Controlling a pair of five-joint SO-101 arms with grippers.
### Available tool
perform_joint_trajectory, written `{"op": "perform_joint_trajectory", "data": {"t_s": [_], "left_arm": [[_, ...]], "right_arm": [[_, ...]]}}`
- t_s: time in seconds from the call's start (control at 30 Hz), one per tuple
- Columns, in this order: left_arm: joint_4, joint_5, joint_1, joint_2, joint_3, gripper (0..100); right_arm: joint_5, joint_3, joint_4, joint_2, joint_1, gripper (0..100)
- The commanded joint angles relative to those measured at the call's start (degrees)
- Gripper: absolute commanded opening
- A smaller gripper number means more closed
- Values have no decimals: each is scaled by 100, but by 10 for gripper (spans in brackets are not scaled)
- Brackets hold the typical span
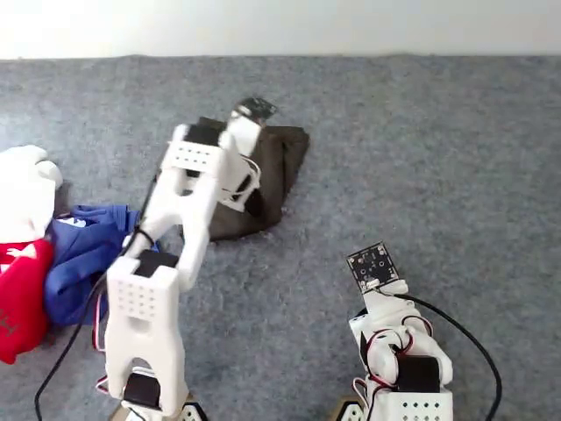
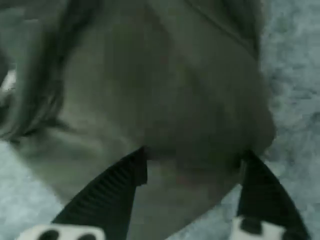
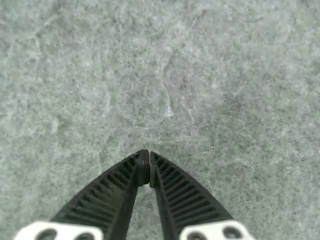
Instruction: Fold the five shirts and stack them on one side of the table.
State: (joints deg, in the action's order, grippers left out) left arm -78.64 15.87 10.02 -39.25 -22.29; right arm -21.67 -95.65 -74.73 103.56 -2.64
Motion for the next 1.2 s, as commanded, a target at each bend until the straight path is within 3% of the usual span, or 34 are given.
{"op": "perform_joint_trajectory", "data": {"t_s": [0.0, 0.13, 0.37, 0.63, 0.77, 0.87, 1.07, 1.17], "left_arm": [[132, -79, 255, -53, -92, 207], [-220, -62, 457, 105, -778, 4], [-1749, -79, 853, 905, -3319, 13], [-2171, -88, 1266, 1688, -5763, 13], [-2180, -158, 879, 1837, -5420, 15], [-2180, -580, 220, 1776, -4400, 19], [-2022, -686, -985, 1380, -1930, 216], [-1934, -633, -1468, 1169, -1358, 238]], "right_arm": [[26, -70, -31, 31, 4, 20], [26, -70, -31, 31, 4, 20], [26, -70, -31, 31, 4, 20], [26, -70, -31, 31, 4, 20], [26, -70, -31, 31, 4, 20], [26, -70, -31, 31, 4, 20], [26, -70, -31, 31, 4, 20], [26, -70, -31, 31, 4, 20]]}}
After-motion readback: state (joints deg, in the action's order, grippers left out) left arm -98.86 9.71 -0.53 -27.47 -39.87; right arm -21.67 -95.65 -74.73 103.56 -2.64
